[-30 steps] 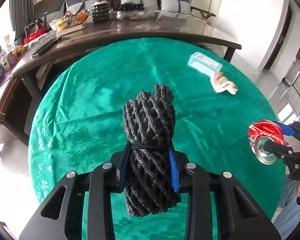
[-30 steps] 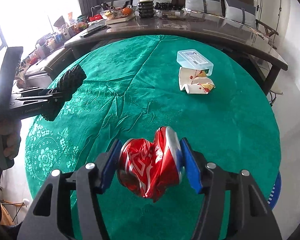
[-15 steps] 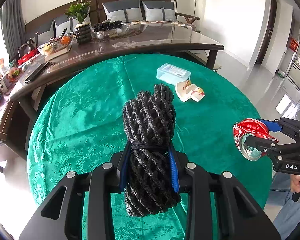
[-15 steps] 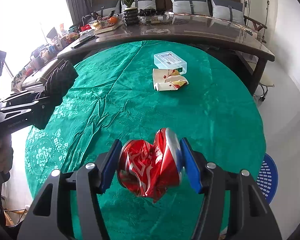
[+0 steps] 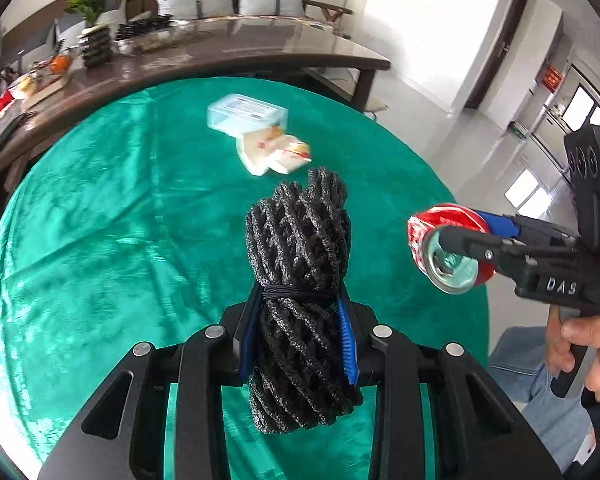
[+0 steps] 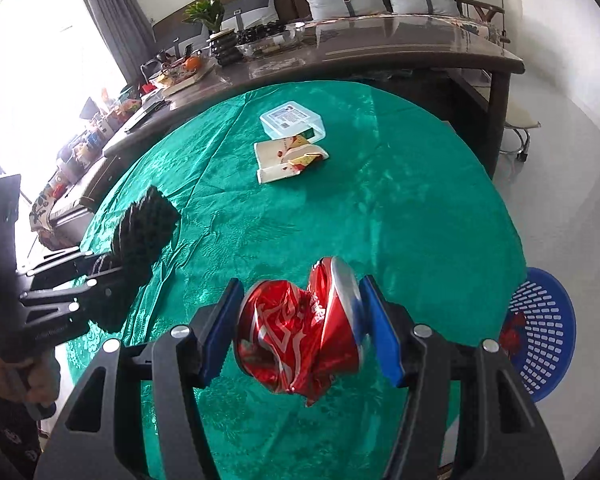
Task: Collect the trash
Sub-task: 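Carry the black mesh bundle and red can over the blue wastebasket, then open the left tool over the basket while the right tool releases the red can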
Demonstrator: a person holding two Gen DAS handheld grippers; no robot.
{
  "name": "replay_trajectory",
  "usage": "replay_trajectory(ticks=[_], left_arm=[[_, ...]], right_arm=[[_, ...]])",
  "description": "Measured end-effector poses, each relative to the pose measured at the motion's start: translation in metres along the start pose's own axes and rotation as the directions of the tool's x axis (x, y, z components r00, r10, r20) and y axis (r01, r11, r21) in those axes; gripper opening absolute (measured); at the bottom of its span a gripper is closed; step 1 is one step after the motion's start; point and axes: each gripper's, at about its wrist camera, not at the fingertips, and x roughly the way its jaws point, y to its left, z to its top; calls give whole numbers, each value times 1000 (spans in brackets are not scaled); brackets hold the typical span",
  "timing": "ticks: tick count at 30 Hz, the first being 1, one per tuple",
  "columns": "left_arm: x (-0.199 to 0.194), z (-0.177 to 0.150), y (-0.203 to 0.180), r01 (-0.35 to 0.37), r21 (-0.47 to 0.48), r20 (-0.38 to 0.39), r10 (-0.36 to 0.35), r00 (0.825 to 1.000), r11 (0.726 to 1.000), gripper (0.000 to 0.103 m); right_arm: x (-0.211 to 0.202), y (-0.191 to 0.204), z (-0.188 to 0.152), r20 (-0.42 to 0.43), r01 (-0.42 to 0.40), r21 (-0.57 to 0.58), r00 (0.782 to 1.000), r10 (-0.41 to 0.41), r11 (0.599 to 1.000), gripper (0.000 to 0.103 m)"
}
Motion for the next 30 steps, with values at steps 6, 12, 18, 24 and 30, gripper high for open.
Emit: replay_trajectory(ticks=[6,12,18,24,30], left_arm=[[29,20,-64,88,78,-36,-85,996,993,33],[66,42,-143,194,133,-82,-184,979,972,33],[128,62,-222,265,162,-149,-242,959,951,33],[202,76,-281,290,174,-214,-251,944,941,34],[258,85,-303,275,178,-231,-231,945,945,42]], right_arm=[[-35,-67,6,43,38,90,998,-42,995,59],[-69,-160,5,64,147,177,985,-160,973,59],[-73,-265,-9,31,189,317,977,-209,929,59],[-52,-340,-26,-31,196,413,979,-202,889,59],[-27,-384,-38,-61,159,497,987,-149,853,60]])
